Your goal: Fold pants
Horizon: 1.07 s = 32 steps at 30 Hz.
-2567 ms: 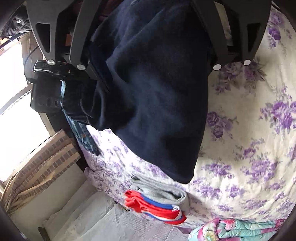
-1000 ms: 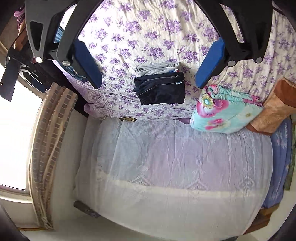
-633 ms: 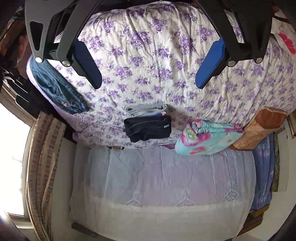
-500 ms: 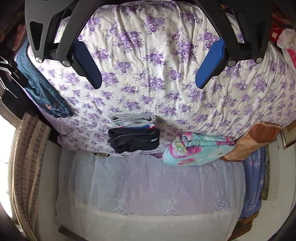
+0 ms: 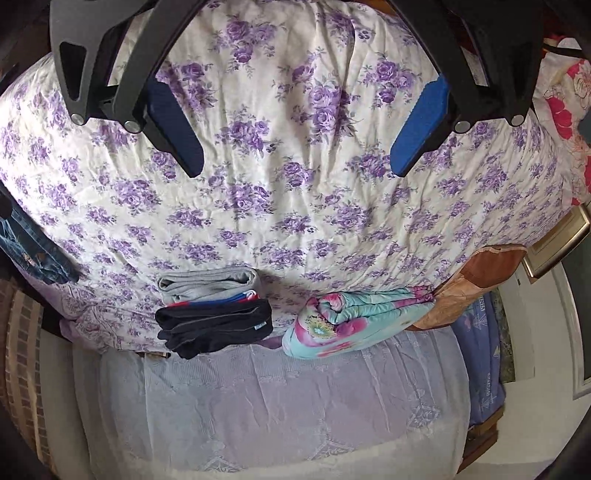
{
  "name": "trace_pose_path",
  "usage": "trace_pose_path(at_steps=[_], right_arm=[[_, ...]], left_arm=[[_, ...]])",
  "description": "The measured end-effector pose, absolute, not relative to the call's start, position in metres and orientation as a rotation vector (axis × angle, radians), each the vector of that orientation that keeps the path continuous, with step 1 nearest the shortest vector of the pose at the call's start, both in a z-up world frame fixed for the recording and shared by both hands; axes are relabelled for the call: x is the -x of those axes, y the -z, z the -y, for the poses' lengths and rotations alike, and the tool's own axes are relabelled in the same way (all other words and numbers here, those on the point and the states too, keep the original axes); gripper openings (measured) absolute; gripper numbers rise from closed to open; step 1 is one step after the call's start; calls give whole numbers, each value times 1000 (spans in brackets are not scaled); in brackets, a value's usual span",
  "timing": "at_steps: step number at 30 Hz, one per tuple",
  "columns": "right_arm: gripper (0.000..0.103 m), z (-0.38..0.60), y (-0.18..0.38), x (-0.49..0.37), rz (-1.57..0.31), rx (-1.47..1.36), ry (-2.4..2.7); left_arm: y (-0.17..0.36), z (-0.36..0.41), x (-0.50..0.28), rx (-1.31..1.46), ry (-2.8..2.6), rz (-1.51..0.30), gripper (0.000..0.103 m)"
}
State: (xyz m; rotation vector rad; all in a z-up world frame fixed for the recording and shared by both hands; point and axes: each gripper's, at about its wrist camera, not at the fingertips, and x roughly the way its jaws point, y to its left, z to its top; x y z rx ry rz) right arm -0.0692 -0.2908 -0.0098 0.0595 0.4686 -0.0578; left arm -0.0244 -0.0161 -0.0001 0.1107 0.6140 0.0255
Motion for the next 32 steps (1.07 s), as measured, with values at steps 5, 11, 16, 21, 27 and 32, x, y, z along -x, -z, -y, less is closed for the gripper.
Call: trace_pose_path(at_steps=[5, 11, 16, 21, 27, 32], right_arm=[[99, 287, 16, 63, -489, -53, 49], [99, 283, 15, 63, -484, -45, 47], [99, 282, 15, 64, -485, -43, 42], [99, 282, 15, 66, -484, -41, 38], [99, 282, 16, 66, -490, -46, 31], [99, 281, 17, 67, -492, -45, 29]], left_arm=[[7, 16, 19, -89, 14, -646, 98], [11, 19, 16, -109, 5, -648, 98], [12, 19, 15, -106, -2, -651, 98], [12, 12, 12, -77, -48, -651, 98], [15, 11, 10, -72, -47, -680, 98], [14, 11, 11, -74, -42, -679, 98]])
